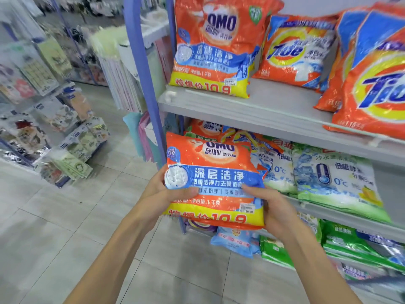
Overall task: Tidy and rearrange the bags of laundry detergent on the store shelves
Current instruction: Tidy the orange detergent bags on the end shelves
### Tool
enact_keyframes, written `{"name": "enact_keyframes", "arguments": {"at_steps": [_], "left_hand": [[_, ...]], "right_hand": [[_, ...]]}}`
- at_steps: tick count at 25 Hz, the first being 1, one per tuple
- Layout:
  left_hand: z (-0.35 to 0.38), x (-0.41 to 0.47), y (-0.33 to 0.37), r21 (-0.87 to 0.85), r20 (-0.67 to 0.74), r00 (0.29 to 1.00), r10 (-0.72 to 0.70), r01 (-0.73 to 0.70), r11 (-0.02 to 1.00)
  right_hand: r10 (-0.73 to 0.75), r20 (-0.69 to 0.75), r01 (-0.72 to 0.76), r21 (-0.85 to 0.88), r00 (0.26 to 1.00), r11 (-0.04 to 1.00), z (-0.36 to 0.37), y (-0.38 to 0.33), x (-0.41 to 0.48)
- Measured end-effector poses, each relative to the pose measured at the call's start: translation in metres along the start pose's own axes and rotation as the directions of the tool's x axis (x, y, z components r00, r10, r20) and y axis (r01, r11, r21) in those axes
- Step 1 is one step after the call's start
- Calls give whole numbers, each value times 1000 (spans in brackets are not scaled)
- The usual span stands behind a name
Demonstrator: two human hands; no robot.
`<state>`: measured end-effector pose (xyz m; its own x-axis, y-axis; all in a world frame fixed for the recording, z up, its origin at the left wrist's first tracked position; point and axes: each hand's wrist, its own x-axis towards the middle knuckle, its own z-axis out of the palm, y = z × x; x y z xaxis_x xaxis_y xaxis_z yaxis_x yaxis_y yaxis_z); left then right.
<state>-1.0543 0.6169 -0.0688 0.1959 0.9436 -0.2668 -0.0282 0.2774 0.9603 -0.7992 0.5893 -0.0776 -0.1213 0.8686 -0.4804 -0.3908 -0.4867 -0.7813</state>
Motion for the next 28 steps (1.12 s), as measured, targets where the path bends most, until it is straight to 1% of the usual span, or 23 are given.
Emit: {"name": "enact_keyframes", "arguments": {"at_steps": [2,4,6,9,12,14,16,18,20,21,23,25,28], "left_hand": [[8,-23,21,-13,4,999,45,-45,999],[16,-43,37,-14,19,997,74,-74,997],[22,-60,50,-16,35,994,107,-107,994],[29,-74,71,-31,47,987,153,-152,988],[42,-70,95,-33,6,983,185,-184,982],[47,-59,112,3,-16,967,253,-253,967],[50,-44,134,73,-15,945,328,-326,943],[51,-19,160,150,-5,907,420,-415,897],[51,14,185,198,0,862,508,-498,844],[51,33,196,210,1,842,540,-528,823],[48,69,215,195,1,822,570,-559,806],[43,101,229,153,-8,811,585,-577,802],[35,143,235,124,-24,807,590,-583,803]], "right_hand": [[0,20,-1,37,1000,999,8,-20,-21],[-1,35,1,-12,999,1000,14,-36,-39],[-22,81,25,-38,997,999,19,-52,-58],[-121,114,129,-68,986,989,22,-70,-78],[-237,127,251,-115,963,961,21,-87,-82],[-305,124,321,-137,944,937,25,-102,-80],[-405,131,424,-187,905,886,32,-122,-72],[-513,140,532,-233,847,814,40,-148,-59],[-631,153,645,-286,761,709,49,-177,-42],[-680,161,686,-342,716,642,54,-192,-31],[-743,167,726,-430,648,537,65,-219,-7],[-780,144,744,-445,609,499,71,-238,23],[-790,103,745,-426,604,514,78,-253,63]]}}
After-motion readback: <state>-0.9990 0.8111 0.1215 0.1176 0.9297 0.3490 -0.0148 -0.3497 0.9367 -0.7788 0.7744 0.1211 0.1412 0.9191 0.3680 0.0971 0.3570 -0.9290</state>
